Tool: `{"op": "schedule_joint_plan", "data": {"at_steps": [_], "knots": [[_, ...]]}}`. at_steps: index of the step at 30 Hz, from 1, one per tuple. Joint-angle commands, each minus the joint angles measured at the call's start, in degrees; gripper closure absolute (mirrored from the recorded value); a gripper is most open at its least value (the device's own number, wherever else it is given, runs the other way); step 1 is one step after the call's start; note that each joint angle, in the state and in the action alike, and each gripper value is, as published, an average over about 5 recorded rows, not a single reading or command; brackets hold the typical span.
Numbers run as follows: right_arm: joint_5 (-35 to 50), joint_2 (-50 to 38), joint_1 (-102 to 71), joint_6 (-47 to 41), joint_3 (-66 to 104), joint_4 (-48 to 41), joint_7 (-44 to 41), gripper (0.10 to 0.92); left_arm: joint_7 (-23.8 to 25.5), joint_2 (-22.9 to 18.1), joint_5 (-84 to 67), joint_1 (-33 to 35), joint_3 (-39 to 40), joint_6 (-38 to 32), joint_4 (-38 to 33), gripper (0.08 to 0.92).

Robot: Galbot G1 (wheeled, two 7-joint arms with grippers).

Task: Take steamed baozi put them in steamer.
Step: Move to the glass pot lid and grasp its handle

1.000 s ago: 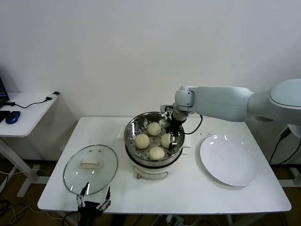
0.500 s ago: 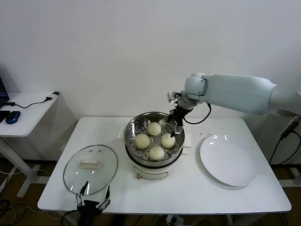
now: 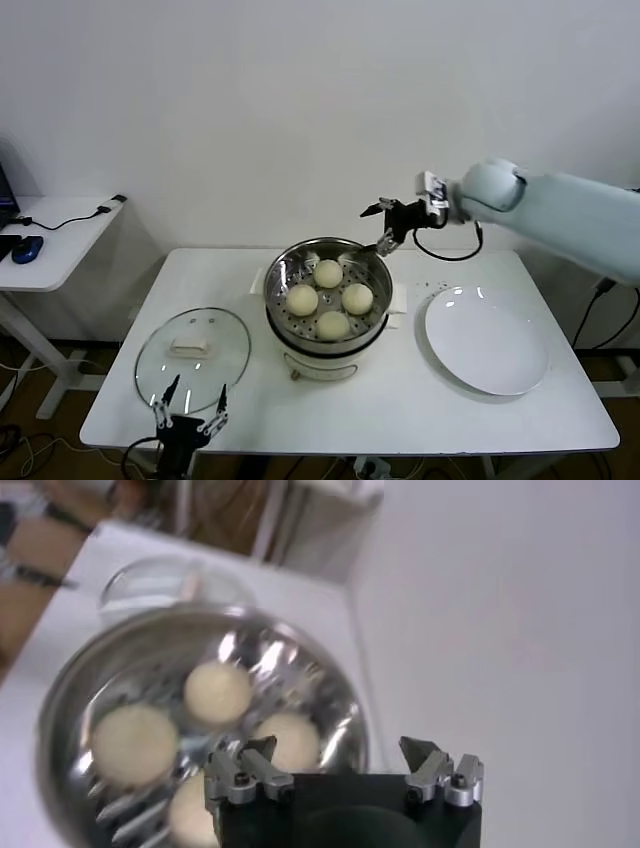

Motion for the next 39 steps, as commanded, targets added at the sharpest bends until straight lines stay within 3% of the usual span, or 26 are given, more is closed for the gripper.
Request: {"op": "schedule_joint_plan", "data": {"at_steps": [1, 7, 13, 18, 24, 31, 39], "knots": [[-1.8, -16.7, -35.8, 8.0, 41.3, 11.5, 18.3, 0.203, 0.1, -0.9, 2.5, -2.9, -1.1, 1.9, -2.3, 0.177], [-5.7, -16.2, -58.0, 10.0, 62.0, 14.8, 20.3, 0.203, 0.2, -0.4, 3.6, -4.2, -1.6, 3.9, -4.1, 0.177], [-13.5, -7.2, -84.4, 6.2, 90.1, 19.8, 20.6, 0.203, 0.2, 0.2, 12.6, -5.4, -2.7, 5.2, -4.8, 0.177], [-17.6, 2.8, -100.2, 3.2, 106.4, 23.7, 19.8, 0.203, -0.3, 2.2, 35.8, -7.0, -4.1, 5.6, -4.7, 0.177], [-20.3, 11.5, -109.3, 3.8, 114.7, 24.9, 17.6, 0.203, 0.1, 6.1, 66.5, -7.6, -2.2, 10.1, -4.5, 0.177], [-23.3, 16.2, -112.3, 6.5, 116.8, 22.7, 17.4, 0.203, -2.2, 9.0, 84.9, -12.7, 0.9, 10.6, 5.8, 0.177], [-26.1, 18.2, -112.4, 6.9, 115.4, 22.0, 18.6, 0.203, -5.1, 9.5, 86.7, -19.0, 0.3, 6.1, 18.8, 0.177]]}}
